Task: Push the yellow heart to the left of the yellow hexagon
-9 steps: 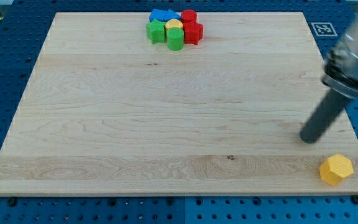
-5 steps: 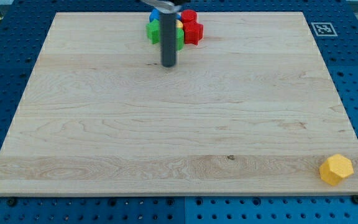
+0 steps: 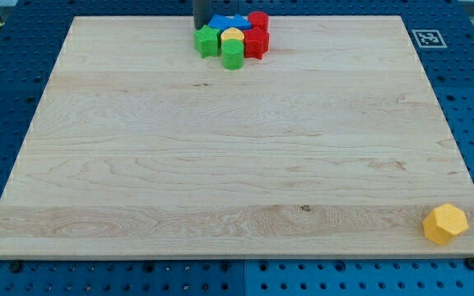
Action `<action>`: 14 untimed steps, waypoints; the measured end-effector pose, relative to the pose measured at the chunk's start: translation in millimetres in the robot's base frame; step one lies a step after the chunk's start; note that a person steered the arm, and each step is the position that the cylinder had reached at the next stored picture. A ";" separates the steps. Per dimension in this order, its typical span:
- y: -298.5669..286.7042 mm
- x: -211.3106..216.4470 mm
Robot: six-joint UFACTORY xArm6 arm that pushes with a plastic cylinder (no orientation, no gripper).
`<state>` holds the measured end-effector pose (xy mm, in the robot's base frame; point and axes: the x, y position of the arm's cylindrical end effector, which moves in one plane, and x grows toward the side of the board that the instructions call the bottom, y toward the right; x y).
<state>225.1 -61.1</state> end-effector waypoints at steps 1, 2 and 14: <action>-6.7 22.4; -20.5 36.2; 145.3 235.9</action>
<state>461.0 84.2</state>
